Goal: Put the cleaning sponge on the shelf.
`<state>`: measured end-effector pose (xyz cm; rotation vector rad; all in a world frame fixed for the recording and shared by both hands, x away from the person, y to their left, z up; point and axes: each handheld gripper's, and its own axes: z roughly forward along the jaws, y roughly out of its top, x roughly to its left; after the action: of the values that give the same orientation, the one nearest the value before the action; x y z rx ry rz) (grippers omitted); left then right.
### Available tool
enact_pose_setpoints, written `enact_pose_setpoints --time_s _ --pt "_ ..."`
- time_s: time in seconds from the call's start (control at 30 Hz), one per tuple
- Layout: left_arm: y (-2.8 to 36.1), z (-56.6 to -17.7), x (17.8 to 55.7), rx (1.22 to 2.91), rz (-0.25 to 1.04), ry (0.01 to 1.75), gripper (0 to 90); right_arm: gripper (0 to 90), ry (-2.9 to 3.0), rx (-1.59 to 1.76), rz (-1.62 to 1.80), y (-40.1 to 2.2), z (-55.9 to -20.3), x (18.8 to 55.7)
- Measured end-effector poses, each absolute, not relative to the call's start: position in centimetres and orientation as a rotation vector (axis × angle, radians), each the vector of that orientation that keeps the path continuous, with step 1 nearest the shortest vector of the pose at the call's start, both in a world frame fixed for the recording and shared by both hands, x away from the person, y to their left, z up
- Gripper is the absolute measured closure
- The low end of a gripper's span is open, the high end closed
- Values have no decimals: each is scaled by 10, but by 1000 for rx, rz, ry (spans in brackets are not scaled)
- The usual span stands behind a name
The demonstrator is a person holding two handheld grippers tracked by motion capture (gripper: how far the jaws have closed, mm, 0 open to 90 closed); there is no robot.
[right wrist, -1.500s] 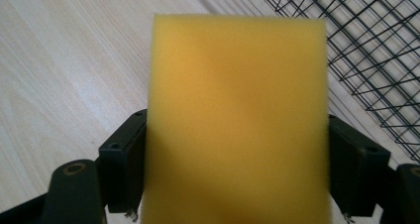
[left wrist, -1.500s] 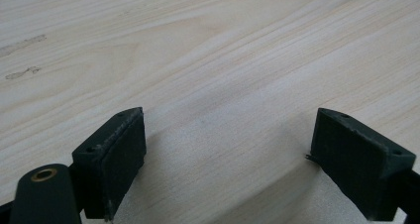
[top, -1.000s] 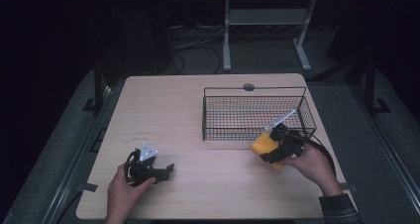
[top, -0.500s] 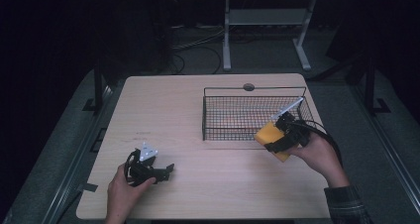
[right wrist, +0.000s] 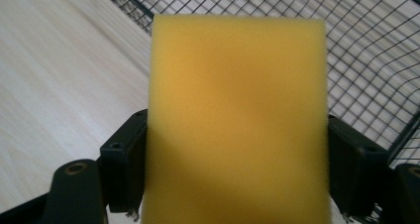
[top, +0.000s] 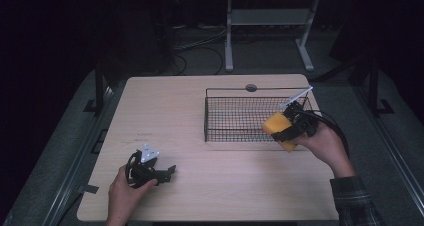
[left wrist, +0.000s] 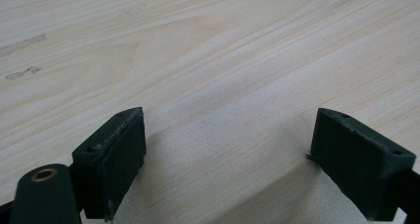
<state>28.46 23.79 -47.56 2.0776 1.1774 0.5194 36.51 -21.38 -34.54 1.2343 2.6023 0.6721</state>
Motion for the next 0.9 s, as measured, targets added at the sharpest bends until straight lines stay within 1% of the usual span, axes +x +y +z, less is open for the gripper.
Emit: enact_pose_setpoints --time_s 0.3,0.9 --pt "238 -475 285 2083 520 1174 131 234 2558 1287 667 -226 -340 381" --pt "238 -476 285 2082 518 1176 131 233 2468 1407 654 -243 -341 415"
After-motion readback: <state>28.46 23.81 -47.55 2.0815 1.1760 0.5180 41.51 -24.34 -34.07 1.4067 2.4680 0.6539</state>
